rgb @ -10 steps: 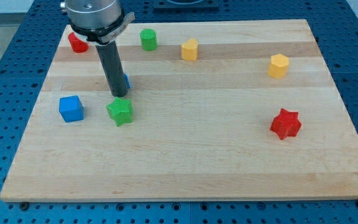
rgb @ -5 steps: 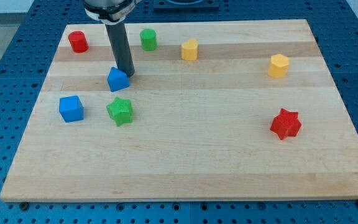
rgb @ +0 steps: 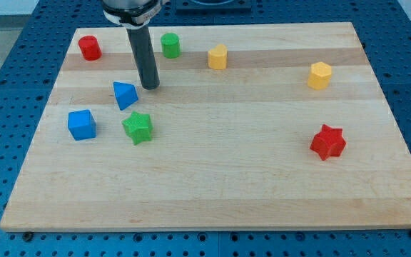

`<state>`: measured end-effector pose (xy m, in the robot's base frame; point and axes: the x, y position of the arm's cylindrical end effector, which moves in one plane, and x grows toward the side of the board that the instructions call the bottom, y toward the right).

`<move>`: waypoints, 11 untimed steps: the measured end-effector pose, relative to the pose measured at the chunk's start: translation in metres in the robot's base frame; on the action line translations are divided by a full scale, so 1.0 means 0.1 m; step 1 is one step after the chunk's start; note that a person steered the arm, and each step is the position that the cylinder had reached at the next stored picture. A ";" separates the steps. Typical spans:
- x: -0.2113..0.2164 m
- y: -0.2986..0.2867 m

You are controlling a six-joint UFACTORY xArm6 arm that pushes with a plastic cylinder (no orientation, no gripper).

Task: Push the blue triangle above the blue cube

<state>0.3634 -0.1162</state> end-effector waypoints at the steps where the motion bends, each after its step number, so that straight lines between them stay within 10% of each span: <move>1: 0.13 -0.03; 11: 0.28 -0.80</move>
